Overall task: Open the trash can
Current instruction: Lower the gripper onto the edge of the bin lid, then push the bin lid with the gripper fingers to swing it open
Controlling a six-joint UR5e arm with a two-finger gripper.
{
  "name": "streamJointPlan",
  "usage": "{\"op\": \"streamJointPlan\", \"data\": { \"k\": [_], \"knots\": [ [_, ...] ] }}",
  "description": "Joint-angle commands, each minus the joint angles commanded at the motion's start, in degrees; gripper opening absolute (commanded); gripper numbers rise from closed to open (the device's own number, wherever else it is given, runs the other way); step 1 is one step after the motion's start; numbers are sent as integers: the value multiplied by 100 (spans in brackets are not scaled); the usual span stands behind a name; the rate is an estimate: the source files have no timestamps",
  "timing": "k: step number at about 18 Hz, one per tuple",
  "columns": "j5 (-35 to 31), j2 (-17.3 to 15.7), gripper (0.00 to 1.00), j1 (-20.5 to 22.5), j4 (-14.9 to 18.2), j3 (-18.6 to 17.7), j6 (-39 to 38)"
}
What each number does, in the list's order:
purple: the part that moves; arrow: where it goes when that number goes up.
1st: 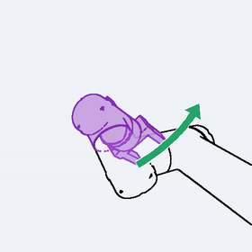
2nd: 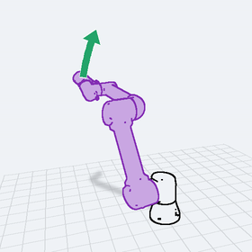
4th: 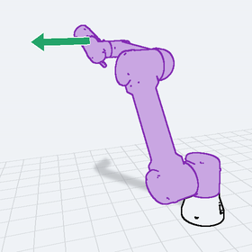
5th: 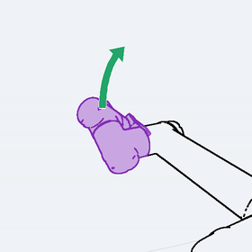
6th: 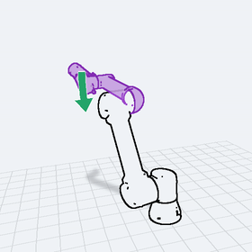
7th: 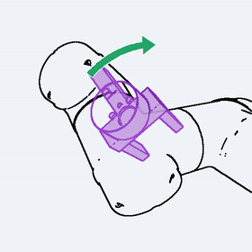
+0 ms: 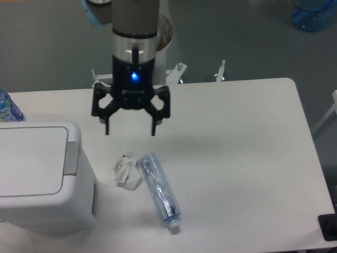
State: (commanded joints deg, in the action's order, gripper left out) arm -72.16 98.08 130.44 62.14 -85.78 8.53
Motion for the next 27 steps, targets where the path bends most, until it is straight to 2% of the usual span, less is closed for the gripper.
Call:
{"op": "streamJointPlan", "data": {
  "k": [2,6,27],
  "knots": [
    [-9,79,100,-36,-61,18,35],
    [-17,211,100,-211,-430,9,0],
    [-44,387,100,-317,-448,-9,9]
  ]
}}
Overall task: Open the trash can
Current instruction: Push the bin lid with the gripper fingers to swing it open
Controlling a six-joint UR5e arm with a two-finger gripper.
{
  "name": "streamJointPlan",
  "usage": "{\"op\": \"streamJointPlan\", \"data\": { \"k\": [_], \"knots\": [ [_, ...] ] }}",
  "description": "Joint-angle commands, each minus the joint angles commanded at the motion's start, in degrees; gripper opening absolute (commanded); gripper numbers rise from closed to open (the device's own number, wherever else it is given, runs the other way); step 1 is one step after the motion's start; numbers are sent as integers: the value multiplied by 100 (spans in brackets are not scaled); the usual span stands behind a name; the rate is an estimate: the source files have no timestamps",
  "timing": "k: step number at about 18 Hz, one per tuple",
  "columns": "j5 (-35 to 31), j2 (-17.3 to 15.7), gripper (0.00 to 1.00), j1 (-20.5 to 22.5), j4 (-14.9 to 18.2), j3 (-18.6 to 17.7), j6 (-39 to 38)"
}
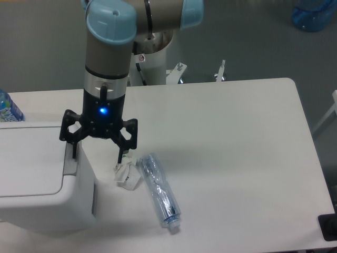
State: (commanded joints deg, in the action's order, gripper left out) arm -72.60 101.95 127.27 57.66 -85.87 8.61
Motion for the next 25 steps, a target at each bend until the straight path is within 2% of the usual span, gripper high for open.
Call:
{"op": "streamJointPlan", "data": {
  "k": [14,19,22,23,25],
  "knots": [
    [0,9,100,0,0,26,9],
    [-9,-17,100,44,-26,482,88],
    [-26,-35,100,315,9,703,281],
    [-113,-44,100,369,9,747,342],
    [-752,-61,100,527,70,738,509]
  ]
}}
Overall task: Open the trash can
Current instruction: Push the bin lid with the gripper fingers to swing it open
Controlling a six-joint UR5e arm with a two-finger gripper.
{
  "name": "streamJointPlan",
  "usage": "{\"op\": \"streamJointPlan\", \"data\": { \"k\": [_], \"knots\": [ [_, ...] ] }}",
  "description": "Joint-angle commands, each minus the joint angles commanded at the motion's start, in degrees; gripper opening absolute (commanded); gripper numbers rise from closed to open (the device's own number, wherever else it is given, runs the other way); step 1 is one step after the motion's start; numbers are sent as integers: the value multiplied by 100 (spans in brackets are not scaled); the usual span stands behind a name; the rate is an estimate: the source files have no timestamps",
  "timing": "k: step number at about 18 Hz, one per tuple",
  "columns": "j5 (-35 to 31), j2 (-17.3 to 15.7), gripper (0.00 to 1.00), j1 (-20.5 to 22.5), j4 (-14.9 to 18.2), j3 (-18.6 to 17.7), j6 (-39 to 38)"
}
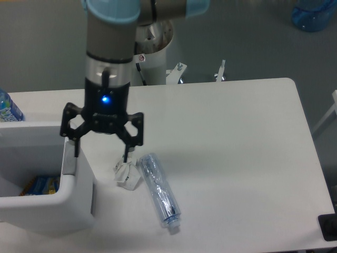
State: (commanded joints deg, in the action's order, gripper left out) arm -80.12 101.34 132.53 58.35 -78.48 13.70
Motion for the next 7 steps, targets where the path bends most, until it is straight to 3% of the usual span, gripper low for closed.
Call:
{"op": "streamJointPlan", "data": {
  "k": [7],
  "knots": [
    [-803,9,100,194,396,-44,1222]
  ]
}}
